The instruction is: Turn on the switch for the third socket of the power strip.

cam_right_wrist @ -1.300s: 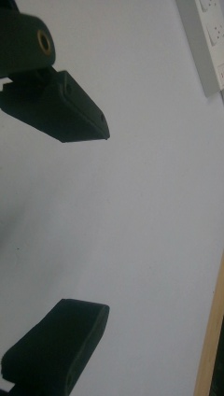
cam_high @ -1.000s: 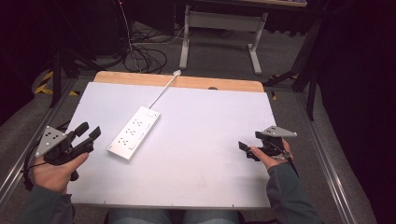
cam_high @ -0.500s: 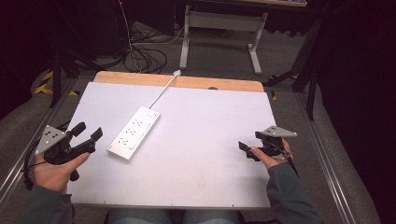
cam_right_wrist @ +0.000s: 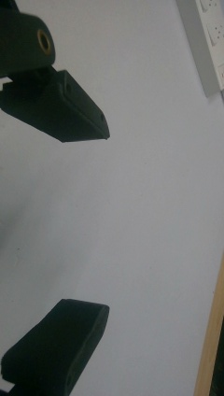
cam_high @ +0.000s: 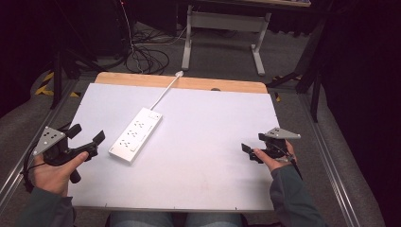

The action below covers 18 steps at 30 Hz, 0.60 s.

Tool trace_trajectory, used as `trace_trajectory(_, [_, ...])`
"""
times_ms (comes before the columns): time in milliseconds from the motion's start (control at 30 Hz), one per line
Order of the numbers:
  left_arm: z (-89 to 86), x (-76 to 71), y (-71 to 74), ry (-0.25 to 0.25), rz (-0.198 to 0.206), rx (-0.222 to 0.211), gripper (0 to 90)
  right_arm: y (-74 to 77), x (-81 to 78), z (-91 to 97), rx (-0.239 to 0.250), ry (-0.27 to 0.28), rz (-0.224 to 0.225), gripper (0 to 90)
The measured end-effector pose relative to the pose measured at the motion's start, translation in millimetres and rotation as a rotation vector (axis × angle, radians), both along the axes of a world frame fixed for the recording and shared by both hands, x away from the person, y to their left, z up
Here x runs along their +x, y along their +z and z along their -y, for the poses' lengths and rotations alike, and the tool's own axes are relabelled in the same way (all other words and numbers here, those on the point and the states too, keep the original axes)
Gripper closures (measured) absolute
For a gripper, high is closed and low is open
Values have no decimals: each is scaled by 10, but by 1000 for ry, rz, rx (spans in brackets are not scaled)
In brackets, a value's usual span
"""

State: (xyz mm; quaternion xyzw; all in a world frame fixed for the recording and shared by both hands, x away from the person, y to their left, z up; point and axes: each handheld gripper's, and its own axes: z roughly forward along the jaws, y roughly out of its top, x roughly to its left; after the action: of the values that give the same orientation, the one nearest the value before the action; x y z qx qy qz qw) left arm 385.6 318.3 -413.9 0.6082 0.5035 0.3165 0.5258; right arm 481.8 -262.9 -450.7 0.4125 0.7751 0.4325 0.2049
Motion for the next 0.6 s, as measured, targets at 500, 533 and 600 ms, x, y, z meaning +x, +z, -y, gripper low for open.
trace_trajectory(500, [1, -4, -15, -17, 10, 15, 13, 0, 2, 2, 1, 4, 3, 120])
trace_trajectory(533, [2, -3, -17, -18, 9, 14, 13, 0, 1, 0, 2, 1, 1, 120])
trace_trajectory(600, [3, -1, -18, -21, 10, 13, 13, 1, 2, 2, 1, 3, 3, 119])
